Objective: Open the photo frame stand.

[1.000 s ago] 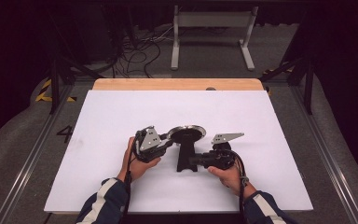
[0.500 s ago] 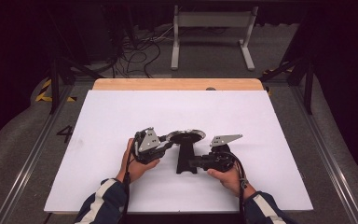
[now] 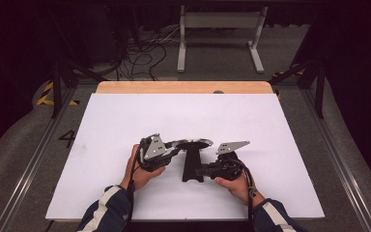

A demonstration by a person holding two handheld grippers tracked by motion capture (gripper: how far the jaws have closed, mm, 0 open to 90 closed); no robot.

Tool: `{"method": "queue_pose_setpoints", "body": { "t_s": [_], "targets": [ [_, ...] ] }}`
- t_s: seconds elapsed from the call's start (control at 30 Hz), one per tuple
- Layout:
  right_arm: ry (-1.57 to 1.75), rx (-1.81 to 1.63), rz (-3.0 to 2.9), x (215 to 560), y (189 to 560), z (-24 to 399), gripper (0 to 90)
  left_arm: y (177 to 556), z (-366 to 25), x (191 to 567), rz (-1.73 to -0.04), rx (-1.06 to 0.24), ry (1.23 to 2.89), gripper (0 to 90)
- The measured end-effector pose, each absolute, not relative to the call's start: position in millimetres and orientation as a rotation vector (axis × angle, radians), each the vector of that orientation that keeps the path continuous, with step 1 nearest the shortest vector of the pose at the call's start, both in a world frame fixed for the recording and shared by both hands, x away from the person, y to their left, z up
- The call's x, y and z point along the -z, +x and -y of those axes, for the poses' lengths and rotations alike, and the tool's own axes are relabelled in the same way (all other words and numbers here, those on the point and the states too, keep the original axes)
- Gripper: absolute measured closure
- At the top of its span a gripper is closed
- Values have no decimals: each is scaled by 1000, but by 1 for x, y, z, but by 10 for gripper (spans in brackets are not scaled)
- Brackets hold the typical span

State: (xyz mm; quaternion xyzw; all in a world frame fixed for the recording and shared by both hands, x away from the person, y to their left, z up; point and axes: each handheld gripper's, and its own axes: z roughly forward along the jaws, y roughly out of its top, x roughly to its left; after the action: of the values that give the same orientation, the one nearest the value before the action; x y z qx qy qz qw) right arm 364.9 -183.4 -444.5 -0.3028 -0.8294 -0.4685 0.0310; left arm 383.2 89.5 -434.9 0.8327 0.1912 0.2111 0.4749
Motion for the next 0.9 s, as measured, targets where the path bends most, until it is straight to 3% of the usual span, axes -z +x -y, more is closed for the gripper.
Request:
{"method": "queue_pose_setpoints", "body": {
  "t_s": [0.9],
  "targets": [
    [-904,1405,2695,438,357,184,778,382,-91,438,-453,-511,2068,737]
  ]
}}
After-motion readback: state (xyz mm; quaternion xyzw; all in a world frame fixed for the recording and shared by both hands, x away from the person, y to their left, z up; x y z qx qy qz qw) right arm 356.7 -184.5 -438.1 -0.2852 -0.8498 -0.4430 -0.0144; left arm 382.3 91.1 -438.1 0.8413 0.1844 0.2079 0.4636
